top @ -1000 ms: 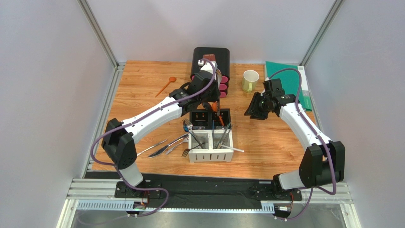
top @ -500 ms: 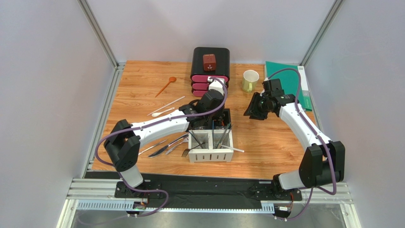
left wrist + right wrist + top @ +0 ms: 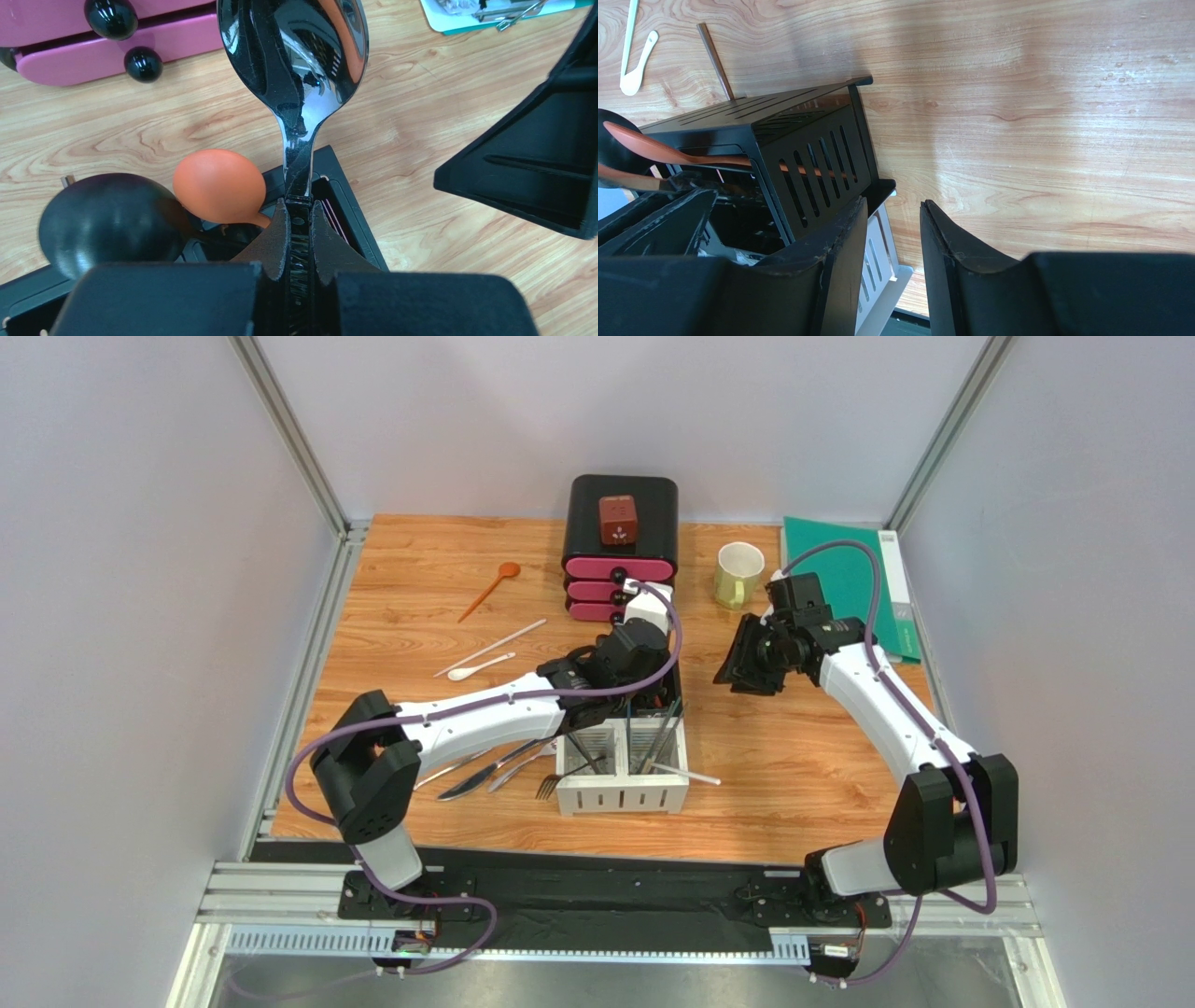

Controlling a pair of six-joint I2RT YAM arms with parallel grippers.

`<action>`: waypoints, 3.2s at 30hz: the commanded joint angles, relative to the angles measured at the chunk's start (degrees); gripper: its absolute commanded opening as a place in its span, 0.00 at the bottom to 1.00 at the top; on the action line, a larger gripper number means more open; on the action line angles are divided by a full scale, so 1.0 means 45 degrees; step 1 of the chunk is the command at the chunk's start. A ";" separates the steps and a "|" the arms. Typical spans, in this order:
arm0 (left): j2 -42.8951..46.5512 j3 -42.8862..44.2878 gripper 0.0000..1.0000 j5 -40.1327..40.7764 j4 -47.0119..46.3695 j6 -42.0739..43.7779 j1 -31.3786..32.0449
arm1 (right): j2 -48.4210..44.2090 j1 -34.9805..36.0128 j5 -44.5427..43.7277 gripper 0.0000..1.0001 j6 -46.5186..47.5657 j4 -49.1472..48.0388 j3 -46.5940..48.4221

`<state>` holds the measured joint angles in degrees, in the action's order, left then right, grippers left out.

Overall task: Sort the eating utensils into containers
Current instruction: Place the spoon in the storage box, then move the knife to the center of the board.

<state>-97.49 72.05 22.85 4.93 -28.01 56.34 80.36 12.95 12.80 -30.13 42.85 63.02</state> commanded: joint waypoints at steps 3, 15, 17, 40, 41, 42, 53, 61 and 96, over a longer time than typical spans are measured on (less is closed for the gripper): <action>-0.0463 0.0063 0.00 0.0370 -0.0157 0.0364 0.0410 | -0.0611 0.0033 -0.0187 0.38 0.0192 -0.0011 -0.0177; -0.0797 0.0083 0.18 0.0566 0.0427 0.0658 0.0860 | -0.0787 0.0032 -0.0363 0.38 0.0270 0.0107 -0.0373; -0.0621 -0.0112 0.24 0.0625 0.0583 0.0561 0.0860 | -0.0748 0.0032 -0.0324 0.38 0.0231 0.0009 -0.0373; 0.2952 0.0179 0.43 0.2322 0.1813 0.0990 0.0860 | -0.0884 0.0032 -0.0481 0.38 0.0211 -0.0362 -0.0744; 0.3051 0.0335 0.44 0.2460 0.1912 0.0971 0.0840 | -0.0923 0.0032 -0.0461 0.38 0.0192 -0.0362 -0.0763; 0.3148 0.0375 0.44 0.2577 0.2009 0.0932 0.0782 | -0.0924 0.0032 -0.0422 0.38 0.0192 -0.0420 -0.0841; 0.6837 -0.1319 0.45 0.2715 0.8099 -0.3518 -0.2378 | -0.1392 0.0013 -0.0578 0.40 -0.0042 -0.0558 -0.1173; 0.9322 -0.3336 0.45 0.0898 1.1576 -0.6310 -0.5292 | -0.1041 -0.0026 -0.0462 0.40 -0.0140 -0.0870 -0.1349; 0.2700 -0.4234 0.46 -0.2500 1.1795 -0.9088 -1.0859 | 0.0561 -0.0788 -0.0032 0.39 0.0211 -0.1065 -0.0217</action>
<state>-85.65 52.23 11.05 58.35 -66.70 8.62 82.26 9.80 11.68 -30.28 39.55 59.02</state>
